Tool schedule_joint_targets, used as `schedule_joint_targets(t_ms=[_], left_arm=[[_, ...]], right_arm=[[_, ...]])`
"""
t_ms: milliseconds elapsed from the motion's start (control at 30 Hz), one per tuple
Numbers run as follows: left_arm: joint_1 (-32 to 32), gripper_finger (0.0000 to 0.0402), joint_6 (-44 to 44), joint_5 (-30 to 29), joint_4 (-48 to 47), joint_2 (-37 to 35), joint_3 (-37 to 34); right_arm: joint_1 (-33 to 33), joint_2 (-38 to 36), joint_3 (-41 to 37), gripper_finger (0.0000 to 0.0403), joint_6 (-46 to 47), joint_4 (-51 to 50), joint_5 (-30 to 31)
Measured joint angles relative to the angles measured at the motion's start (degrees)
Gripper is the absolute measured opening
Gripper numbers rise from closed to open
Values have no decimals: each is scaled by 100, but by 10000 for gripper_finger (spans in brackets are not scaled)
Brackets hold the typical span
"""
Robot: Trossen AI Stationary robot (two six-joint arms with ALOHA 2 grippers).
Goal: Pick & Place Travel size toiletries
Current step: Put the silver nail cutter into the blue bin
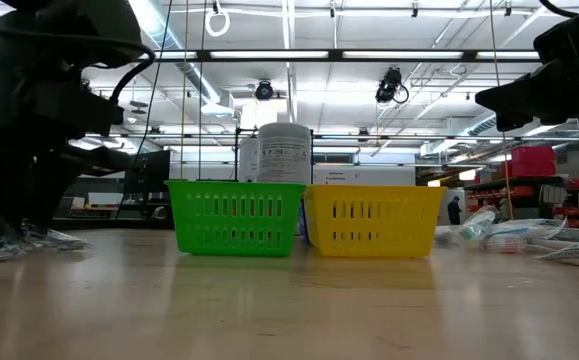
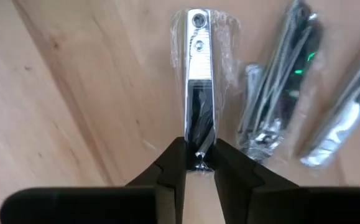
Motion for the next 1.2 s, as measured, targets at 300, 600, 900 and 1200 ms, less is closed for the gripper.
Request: schedule_joint_targets(t_ms=[300, 600, 900, 1200], left_arm=[[0, 69, -214, 65, -353, -132, 499], [0, 69, -216, 61, -464, -175, 812], [113, 66, -219, 41, -587, -173, 1284], [479, 65, -205, -49, -669, -173, 2244]], right_arm=[[1, -1, 0, 13, 1, 4, 0], [0, -2, 0, 14, 2, 0, 0], [2, -2, 0, 13, 2, 2, 0], [0, -2, 0, 13, 0, 0, 0]])
